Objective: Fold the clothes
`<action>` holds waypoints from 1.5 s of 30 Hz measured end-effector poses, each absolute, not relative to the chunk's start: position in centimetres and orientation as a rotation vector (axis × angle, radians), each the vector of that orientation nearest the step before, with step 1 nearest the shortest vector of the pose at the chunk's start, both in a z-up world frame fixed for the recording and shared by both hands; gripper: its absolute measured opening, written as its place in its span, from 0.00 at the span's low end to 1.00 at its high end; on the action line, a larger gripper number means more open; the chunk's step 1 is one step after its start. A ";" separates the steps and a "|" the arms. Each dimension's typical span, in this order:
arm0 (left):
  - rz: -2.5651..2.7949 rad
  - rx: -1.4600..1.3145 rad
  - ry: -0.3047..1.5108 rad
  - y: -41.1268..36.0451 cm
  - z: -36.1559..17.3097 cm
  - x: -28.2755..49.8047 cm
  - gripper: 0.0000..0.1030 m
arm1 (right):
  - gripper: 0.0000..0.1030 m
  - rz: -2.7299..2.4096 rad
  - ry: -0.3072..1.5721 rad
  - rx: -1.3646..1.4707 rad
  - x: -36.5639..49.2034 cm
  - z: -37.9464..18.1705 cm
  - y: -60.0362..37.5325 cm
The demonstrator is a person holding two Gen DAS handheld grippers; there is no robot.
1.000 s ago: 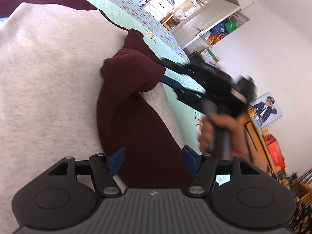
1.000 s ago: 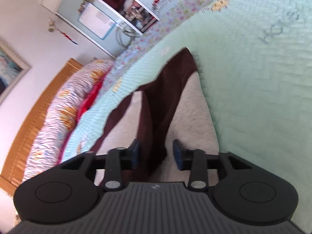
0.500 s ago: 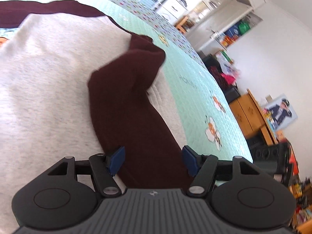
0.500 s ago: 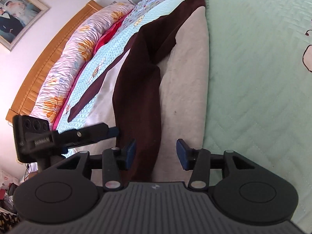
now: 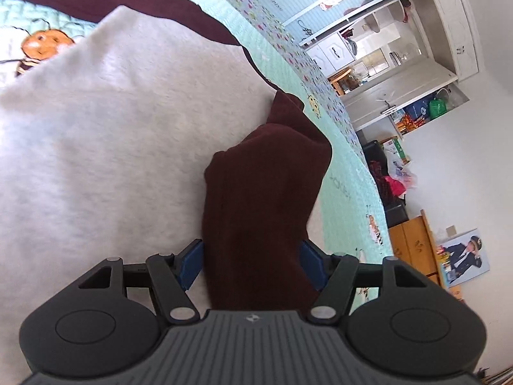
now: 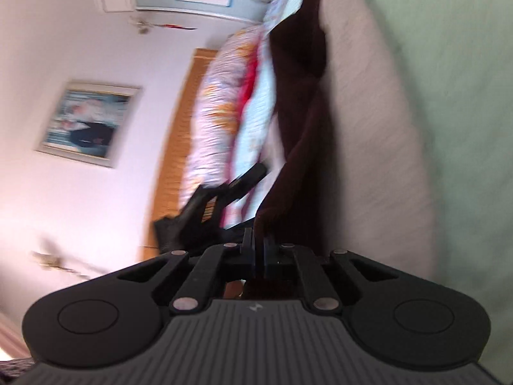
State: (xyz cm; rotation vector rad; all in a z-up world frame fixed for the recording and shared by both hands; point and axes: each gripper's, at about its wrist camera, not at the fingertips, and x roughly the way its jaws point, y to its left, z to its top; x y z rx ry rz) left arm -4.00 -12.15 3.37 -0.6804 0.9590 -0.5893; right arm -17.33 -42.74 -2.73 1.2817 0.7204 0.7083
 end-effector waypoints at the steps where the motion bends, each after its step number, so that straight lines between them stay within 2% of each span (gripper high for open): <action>1: -0.591 -0.679 0.956 -12.2 3.5 -3.8 0.66 | 0.08 0.729 0.718 1.301 -17.2 -2.9 -42.2; 7: -0.591 -0.588 0.917 -13.3 3.6 -3.7 0.66 | 0.10 0.552 0.882 0.992 -17.3 -1.9 -42.2; 9: -0.591 -0.583 0.915 -13.4 3.1 -3.7 0.66 | 0.18 0.515 0.867 0.909 -17.5 0.1 -43.1; 11: -0.596 -0.602 0.904 -13.2 2.7 -3.6 0.66 | 0.38 0.463 0.812 0.812 -17.1 2.9 -44.2; 14: -0.615 -0.597 0.892 -13.1 2.6 -3.6 0.66 | 0.59 0.412 0.724 0.774 -13.7 6.2 -45.8; 20: -0.681 -0.545 0.882 -13.2 2.8 -3.6 0.66 | 0.60 0.329 0.722 0.555 -0.2 9.1 -45.5; 27: -0.756 -0.494 0.875 -13.8 2.6 -3.4 0.67 | 0.61 0.230 0.871 0.413 11.3 7.1 -42.6; 30: -0.774 -0.507 0.878 -13.6 2.3 -3.2 0.67 | 0.60 0.172 0.961 0.338 13.4 5.2 -41.7; 31: -0.781 -0.521 0.882 -13.4 2.2 -3.1 0.67 | 0.56 0.163 0.972 0.299 13.7 4.9 -41.3; 33: -0.794 -0.547 0.889 -13.1 2.0 -2.7 0.67 | 0.43 0.145 0.967 0.269 13.7 4.7 -41.3; 35: -0.804 -0.568 0.895 -12.8 2.0 -2.6 0.67 | 0.22 0.126 0.951 0.255 13.6 4.5 -41.7; 38: -0.819 -0.577 0.896 -12.6 2.0 -2.5 0.67 | 0.09 0.133 0.909 0.381 13.3 4.3 -43.0; 45: -0.834 -0.562 0.898 -12.0 2.0 -2.1 0.67 | 0.08 0.170 0.693 0.751 12.4 4.2 -46.7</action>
